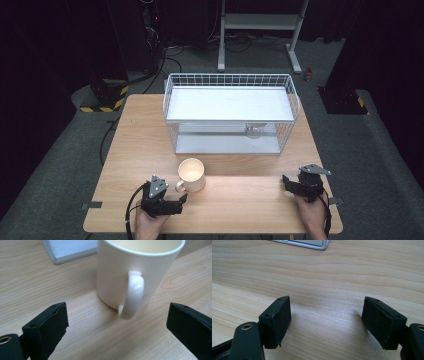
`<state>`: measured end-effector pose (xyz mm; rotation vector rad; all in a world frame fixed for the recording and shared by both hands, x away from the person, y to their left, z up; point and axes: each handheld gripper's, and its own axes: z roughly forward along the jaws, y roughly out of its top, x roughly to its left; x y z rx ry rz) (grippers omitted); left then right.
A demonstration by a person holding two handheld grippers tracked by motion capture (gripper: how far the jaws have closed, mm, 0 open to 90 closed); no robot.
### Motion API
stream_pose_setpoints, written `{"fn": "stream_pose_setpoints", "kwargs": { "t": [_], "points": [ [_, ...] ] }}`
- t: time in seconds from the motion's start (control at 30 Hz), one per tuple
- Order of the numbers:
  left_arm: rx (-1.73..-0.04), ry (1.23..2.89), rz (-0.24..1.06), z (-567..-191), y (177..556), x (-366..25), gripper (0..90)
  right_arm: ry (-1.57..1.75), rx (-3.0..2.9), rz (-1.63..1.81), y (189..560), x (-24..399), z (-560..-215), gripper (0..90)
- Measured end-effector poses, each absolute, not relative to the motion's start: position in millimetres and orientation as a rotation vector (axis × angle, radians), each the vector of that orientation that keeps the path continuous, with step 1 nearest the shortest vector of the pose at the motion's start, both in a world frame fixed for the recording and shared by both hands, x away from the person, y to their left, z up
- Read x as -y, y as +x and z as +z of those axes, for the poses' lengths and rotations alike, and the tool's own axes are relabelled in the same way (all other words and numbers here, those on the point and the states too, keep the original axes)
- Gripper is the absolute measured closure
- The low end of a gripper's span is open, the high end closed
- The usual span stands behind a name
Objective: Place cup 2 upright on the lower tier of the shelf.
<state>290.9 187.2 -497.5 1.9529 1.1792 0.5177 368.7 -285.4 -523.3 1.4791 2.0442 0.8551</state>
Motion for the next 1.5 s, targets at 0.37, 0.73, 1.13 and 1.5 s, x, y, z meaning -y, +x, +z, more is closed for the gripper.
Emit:
{"fn": "stream_pose_setpoints", "kwargs": {
  "t": [0.37, 0.73, 1.13, 1.5],
  "points": [
    [-1.153, 1.979, 0.515, -496.7, 312.0, -167.7, 0.3, 1.479, -2.044, 0.855, 368.6, 285.3, -523.3, 23.6],
    [-1.157, 1.972, 0.533, -499.4, 327.0, -155.6, 1.1, 1.479, -2.044, 0.855, 368.6, 285.4, -523.3, 23.6],
    [-1.133, 1.969, 0.555, -497.8, 337.0, -143.6, 5.2, 1.479, -2.044, 0.855, 368.6, 285.4, -523.3, 23.6],
    [-1.128, 1.949, 0.578, -499.2, 340.2, -138.9, 8.6, 1.479, -2.045, 0.856, 368.6, 285.3, -523.3, 23.6]
  ]
}}
